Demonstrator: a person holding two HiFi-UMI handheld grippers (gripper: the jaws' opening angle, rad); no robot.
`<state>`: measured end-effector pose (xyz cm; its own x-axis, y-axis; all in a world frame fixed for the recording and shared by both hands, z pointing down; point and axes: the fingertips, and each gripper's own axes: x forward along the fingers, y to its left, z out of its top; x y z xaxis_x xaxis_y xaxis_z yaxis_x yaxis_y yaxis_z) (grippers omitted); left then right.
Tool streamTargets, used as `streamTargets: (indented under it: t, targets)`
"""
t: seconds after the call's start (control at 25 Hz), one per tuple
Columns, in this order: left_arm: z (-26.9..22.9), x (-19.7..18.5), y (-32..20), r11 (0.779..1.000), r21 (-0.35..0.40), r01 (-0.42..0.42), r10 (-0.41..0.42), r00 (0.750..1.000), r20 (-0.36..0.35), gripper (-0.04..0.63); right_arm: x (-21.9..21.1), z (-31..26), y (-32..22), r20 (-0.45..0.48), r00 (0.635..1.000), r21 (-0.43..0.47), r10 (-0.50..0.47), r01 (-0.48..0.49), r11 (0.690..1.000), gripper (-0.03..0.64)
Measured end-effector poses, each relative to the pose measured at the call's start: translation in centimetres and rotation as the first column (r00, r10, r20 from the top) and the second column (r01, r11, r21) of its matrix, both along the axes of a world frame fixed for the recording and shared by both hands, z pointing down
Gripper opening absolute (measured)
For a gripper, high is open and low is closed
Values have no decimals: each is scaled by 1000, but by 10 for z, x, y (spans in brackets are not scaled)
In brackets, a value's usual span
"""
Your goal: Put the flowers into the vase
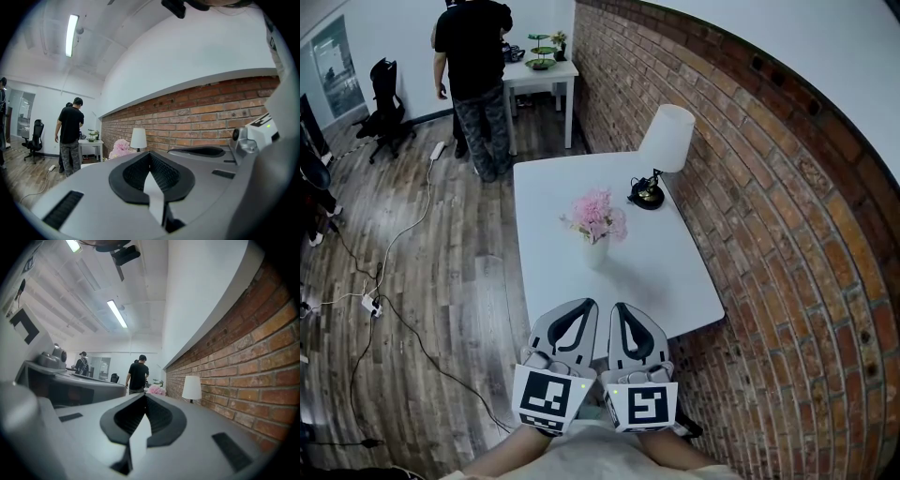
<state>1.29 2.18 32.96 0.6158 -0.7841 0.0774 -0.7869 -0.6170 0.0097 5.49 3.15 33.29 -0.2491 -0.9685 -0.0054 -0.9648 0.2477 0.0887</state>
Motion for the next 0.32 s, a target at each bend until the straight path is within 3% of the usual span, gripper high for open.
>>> streamTargets:
  t: [0.32]
  targets:
    - [1,-2,0,1000,-10,0,0,1000,-4,8,-2,2,1,8,1000,-6,-2,2,1000,6]
